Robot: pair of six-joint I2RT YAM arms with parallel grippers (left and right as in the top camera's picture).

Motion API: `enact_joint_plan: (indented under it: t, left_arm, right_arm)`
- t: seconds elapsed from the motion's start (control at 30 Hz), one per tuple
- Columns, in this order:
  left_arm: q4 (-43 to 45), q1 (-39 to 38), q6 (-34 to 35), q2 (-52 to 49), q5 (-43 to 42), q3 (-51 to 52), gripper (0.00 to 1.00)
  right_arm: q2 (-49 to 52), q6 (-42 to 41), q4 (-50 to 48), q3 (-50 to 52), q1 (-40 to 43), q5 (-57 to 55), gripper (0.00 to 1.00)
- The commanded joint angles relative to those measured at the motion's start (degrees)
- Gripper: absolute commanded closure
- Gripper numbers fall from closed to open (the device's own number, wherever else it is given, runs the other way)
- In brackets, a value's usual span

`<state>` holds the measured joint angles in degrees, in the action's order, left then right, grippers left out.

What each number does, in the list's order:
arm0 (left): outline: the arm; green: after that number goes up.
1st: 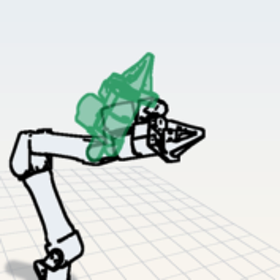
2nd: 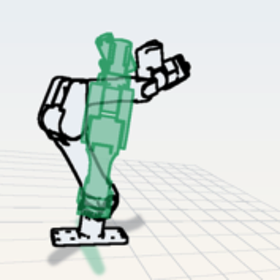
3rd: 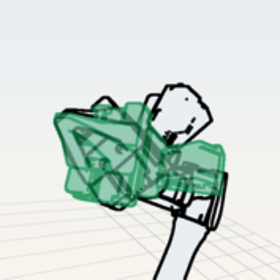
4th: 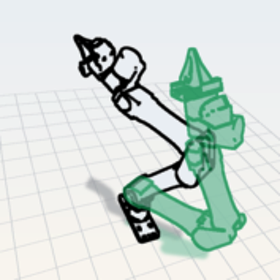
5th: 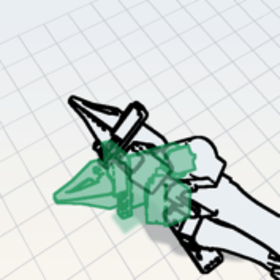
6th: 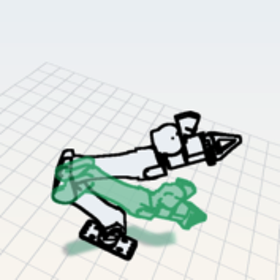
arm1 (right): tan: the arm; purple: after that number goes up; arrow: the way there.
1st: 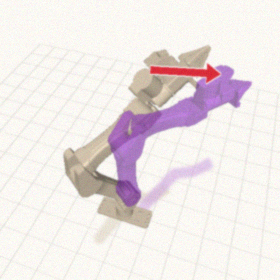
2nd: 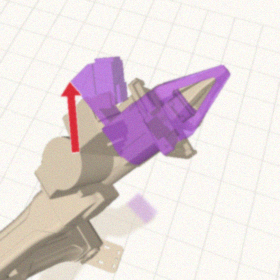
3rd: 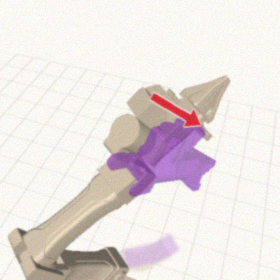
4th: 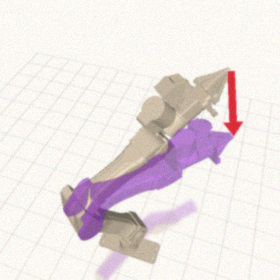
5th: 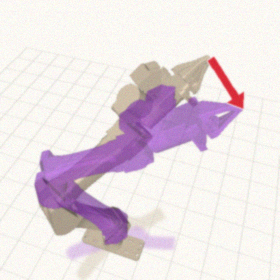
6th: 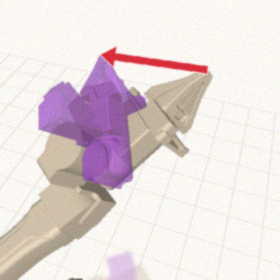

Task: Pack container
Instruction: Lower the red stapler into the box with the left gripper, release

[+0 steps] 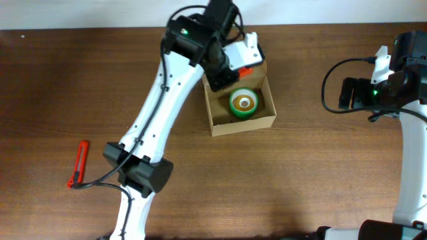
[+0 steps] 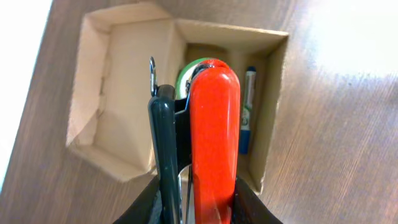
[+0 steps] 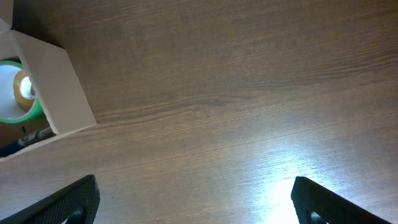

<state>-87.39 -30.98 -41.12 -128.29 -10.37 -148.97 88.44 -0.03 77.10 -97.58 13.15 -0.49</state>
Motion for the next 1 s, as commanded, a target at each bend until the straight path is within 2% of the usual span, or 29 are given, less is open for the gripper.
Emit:
enact_joint_plan:
  t: [0.0,0.13,0.23,0.6,0.97]
  left_arm:
    - [1.51,-1.25,-2.29,1.31,1.38,5.55,0.99]
    - [5.64,-1.88,-2.29,1.31,2.56,15.76,0.99]
    - [7.58,-1.95,-2.32,1.25,2.91,19.23,0.99]
    - [10.29,-5.35,-5.46,-2.16,4.42,20.63,0.99]
    - [12.48,-3.06,-5.44,-6.86,5.29,24.48,0.99]
  right_arm:
    - [0.11,-0.44,0.02,0.24,0.39,0.50,0.01]
    - [0.11,-0.44,0.04,0.24,0.39,0.50,0.01]
    - [0.11,-0.44,0.04,0.24,0.39,0.50,0.01]
    - [0.11,-0.44,0.04,0.24,0.37,0.50,0.01]
    - [0.11,-0.44,0.07,0.24,0.39,0.50,0.01]
